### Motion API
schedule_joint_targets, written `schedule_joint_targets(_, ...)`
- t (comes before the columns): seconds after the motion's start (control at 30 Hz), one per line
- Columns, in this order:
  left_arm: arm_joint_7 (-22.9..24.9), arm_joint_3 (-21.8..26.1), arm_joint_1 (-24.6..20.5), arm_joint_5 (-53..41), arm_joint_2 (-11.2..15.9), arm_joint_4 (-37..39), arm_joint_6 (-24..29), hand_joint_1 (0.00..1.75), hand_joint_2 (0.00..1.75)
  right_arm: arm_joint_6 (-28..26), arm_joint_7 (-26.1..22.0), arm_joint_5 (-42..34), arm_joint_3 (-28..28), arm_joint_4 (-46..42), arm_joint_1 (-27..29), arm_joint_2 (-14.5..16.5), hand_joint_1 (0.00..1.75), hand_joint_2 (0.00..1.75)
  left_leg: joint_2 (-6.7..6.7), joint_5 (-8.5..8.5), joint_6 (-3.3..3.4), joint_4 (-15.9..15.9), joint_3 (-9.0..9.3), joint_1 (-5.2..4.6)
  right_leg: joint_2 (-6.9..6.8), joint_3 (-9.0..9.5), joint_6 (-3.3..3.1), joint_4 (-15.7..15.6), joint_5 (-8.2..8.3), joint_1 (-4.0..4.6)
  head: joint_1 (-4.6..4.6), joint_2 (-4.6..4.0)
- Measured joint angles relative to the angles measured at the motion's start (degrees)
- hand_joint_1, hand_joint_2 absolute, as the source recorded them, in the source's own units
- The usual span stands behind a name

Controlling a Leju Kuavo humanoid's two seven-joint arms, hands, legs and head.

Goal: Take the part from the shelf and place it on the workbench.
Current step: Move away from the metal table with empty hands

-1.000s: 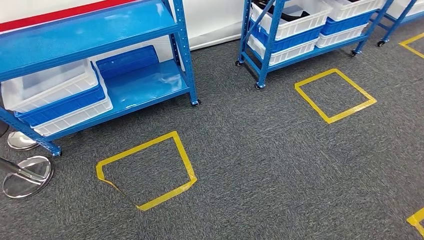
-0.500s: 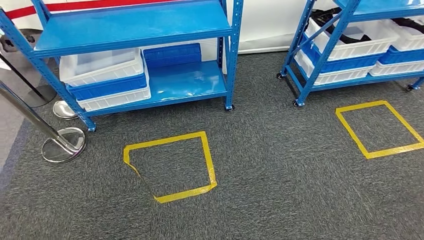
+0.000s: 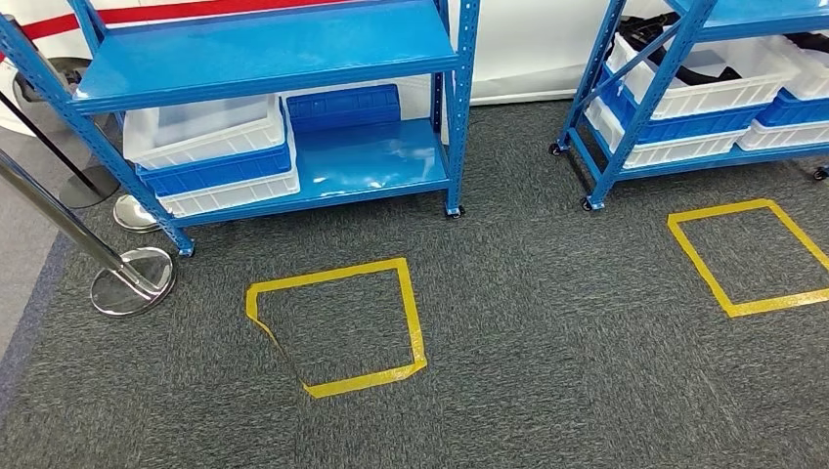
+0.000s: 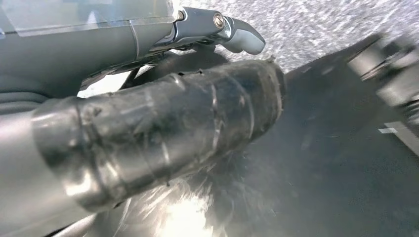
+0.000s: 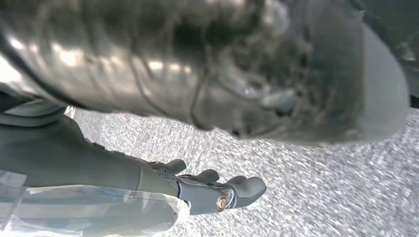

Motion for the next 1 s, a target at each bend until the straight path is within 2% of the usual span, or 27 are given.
schedule_joint_targets(0.03, -0.1, 0.0, -0.1, 0.0, 0.0, 0.0, 0.0, 0.0, 0.0, 0.0, 0.0, 0.0, 0.0, 0.0, 0.0, 0.0, 0.0, 0.0, 0.1, 0.04, 0.24, -1.5, 0.74, -0.2, -0.06, 0.09, 0.29, -0.1, -0.09, 0.03, 0.03, 0.0)
schedule_joint_targets(0.13, -0.1, 0.0, -0.2, 0.0, 0.0, 0.0, 0.0, 0.0, 0.0, 0.1, 0.1, -0.1, 0.1, 0.0, -0.1, 0.1, 0.0, 0.0, -0.15, -0.1, 0.78, -2.7, 1.45, -0.25, -0.22, 0.46, 1.27, -0.5, -0.26, 0.02, 0.1, 0.0)
schedule_joint_targets(0.2, -0.2, 0.0, -0.2, 0.0, 0.0, 0.0, 0.0, 0.0, 0.0, 0.0, 0.0, -0.1, 0.1, 0.0, -0.1, 0.1, 0.0, 0.0, -0.28, 0.11, 1.39, -3.7, 2.29, 0.06, 0.01, -0.42, 1.73, 1.8, -1.67, 0.06, 0.18, 0.0)
schedule_joint_targets(0.23, -0.3, 0.0, -0.2, 0.0, 0.0, 0.0, 0.0, 0.0, 0.0, 0.0, 0.0, -0.1, 0.1, 0.0, -0.1, 0.1, 0.0, 0.0, -0.29, 0.11, 1.65, -3.9, 2.62, 0.13, 0.2, -1.9, 1.85, 4.7, -3.05, 0.02, 0.27, 0.0)
schedule_joint_targets(0.3, -0.3, 0.0, -0.3, 0.0, -0.1, 0.0, 0.0, 0.0, 0.0, 0.0, 0.0, -0.2, 0.2, 0.0, -0.1, 0.1, 0.0, 0.0, -0.36, -0.18, 2.07, -3.9, 2.93, 0.08, 0.41, -6.17, 2.04, 12.1, -5.82, 0.05, 0.4, 0.0)
schedule_joint_targets(0.33, -0.3, 0.0, -0.3, 0.0, -0.1, 0.0, 0.0, 0.0, 0.0, 0.0, 0.0, -0.2, 0.2, 0.0, 0.0, 0.0, 0.0, 0.0, -0.46, -0.38, 2.16, -3.9, 3.12, 0.06, 0.44, -7.87, 2.14, 14.6, -6.09, 0.01, 0.42, 0.0)
schedule_joint_targets(0.37, -0.3, 0.0, -0.2, 0.0, -0.1, 0.0, 0.0, 0.0, 0.0, 0.0, 0.0, -0.2, 0.3, 0.0, 0.0, 0.0, 0.0, 0.0, -0.62, -0.61, 2.16, -3.8, 3.36, 0.06, 0.45, -8.63, 2.21, 15.1, -5.21, -0.03, 0.42, 0.0)
schedule_joint_targets(0.4, -0.3, 0.0, -0.2, 0.0, -0.1, 0.0, 0.0, 0.0, 0.0, 0.0, 0.0, -0.2, 0.3, 0.0, 0.1, 0.0, 0.0, 0.0, -0.82, -0.87, 2.08, -3.7, 3.65, 0.08, 0.45, -8.27, 2.25, 13.3, -3.27, -0.09, 0.43, 0.0)
schedule_joint_targets(0.47, -0.3, 0.0, -0.2, 0.0, -0.2, 0.0, 0.0, 0.0, 0.0, 0.0, 0.0, -0.2, 0.3, 0.0, 0.1, 0.0, 0.0, 0.0, -1.18, -1.58, 1.69, -3.4, 4.13, 0.07, 0.6, -5.4, 2.16, 6.0, 1.24, -0.16, 0.43, 0.0)
schedule_joint_targets(0.5, -0.3, 0.0, -0.2, 0.0, -0.2, 0.0, 0.0, 0.0, 0.0, 0.0, 0.0, -0.2, 0.3, 0.0, 0.1, 0.0, 0.0, 0.0, -1.3, -2.0, 1.38, -3.1, 4.15, -0.01, 0.74, -4.03, 1.97, 2.9, 2.44, -0.15, 0.44, 0.0)
schedule_joint_targets(0.53, -0.3, 0.0, -0.3, 0.0, -0.2, 0.0, 0.0, 0.0, 0.0, 0.1, 0.0, -0.2, 0.3, 0.0, 0.1, 0.0, 0.0, 0.0, -1.37, -2.3, 1.08, -2.9, 4.11, -0.1, 0.88, -3.17, 1.71, 1.0, 2.88, -0.11, 0.43, 0.0)
schedule_joint_targets(0.57, -0.3, 0.0, -0.3, 0.0, -0.2, 0.0, 0.0, 0.0, 0.0, 0.1, 0.0, -0.2, 0.4, 0.0, 0.1, 0.0, 0.0, 0.0, -1.41, -2.51, 0.78, -2.8, 4.01, -0.2, 0.99, -2.85, 1.39, 0.3, 2.59, -0.03, 0.43, 0.0)
schedule_joint_targets(0.63, -0.3, 0.0, -0.3, 0.0, -0.2, 0.0, 0.0, 0.0, 0.0, 0.1, 0.0, -0.2, 0.4, 0.0, 0.1, 0.0, 0.0, 0.0, -1.39, -2.74, 0.28, -2.8, 4.2, -0.21, 0.96, -2.65, 0.69, 0.0, 2.46, -0.06, 0.45, 0.0)
schedule_joint_targets(0.7, -0.3, 0.0, -0.3, 0.0, -0.2, 0.0, 0.0, 0.0, 0.0, 0.1, 0.0, -0.2, 0.4, 0.0, 0.1, 0.0, 0.0, 0.0, -1.1, -3.9, -0.38, -1.0, 3.56, -0.1, 0.83, -2.27, 0.03, -0.3, 2.33, -0.27, 0.25, 0.0)
schedule_joint_targets(0.73, -0.3, 0.0, -0.4, 0.0, -0.2, 0.0, -0.1, 0.0, 0.0, 0.1, 0.0, -0.2, 0.4, 0.0, 0.1, 0.0, 0.0, 0.0, -0.92, -5.18, -0.73, 1.7, 2.24, 0.03, 0.76, -2.06, -0.26, -0.4, 2.22, -0.34, 0.11, 0.0)
schedule_joint_targets(0.8, -0.4, 0.0, -0.4, 0.0, -0.2, 0.0, -0.2, 0.0, 0.0, 0.2, 0.0, -0.3, 0.4, 0.0, 0.1, 0.0, 0.0, 0.0, -0.7, -7.99, -1.26, 9.1, -1.96, 0.31, 0.67, -1.69, -0.6, -0.4, 1.82, -0.32, -0.1, 0.0)
schedule_joint_targets(0.83, -0.4, 0.0, -0.3, 0.0, -0.2, 0.0, -0.3, 0.0, 0.0, 0.3, 0.1, -0.4, 0.4, 0.0, 0.1, 0.0, 0.0, 0.0, -0.63, -8.56, -1.41, 12.1, -3.94, 0.42, 0.65, -1.43, -0.65, -0.4, 1.6, -0.3, -0.09, 0.0)
schedule_joint_targets(0.87, -0.4, 0.0, -0.2, 0.1, -0.2, 0.0, -0.3, 0.0, 0.0, 0.3, 0.1, -0.5, 0.4, 0.0, 0.2, 0.0, 0.0, 0.0, -0.58, -8.0, -1.46, 13.2, -5.07, 0.48, 0.64, -1.11, -0.63, -0.4, 1.33, -0.29, -0.09, 0.0)
schedule_joint_targets(0.9, -0.5, 0.0, -0.2, 0.1, -0.2, 0.0, -0.3, 0.0, 0.0, 0.3, 0.1, -0.6, 0.4, 0.0, 0.2, 0.0, 0.0, 0.0, -0.53, -6.38, -1.41, 12.3, -5.19, 0.51, 0.65, -0.71, -0.57, -0.4, 1.06, -0.29, -0.09, 0.0)
schedule_joint_targets(0.97, -0.5, 0.0, -0.2, 0.1, -0.2, 0.0, -0.3, 0.0, 0.0, 0.3, 0.1, -0.7, 0.4, 0.0, 0.2, 0.0, 0.0, 0.0, -0.4, -1.51, -0.98, 5.4, -2.84, 0.49, 0.68, 0.13, -0.34, -0.4, 0.43, -0.29, -0.1, 0.0)
schedule_joint_targets(1.0, -0.5, 0.0, -0.3, 0.1, -0.2, 0.0, -0.3, 0.0, 0.0, 0.3, 0.1, -0.7, 0.4, 0.0, 0.2, 0.0, 0.0, 0.0, -0.33, 0.04, -0.65, 1.8, -1.29, 0.32, 0.7, 0.42, -0.06, -0.4, 0.08, -0.21, -0.1, 0.0)
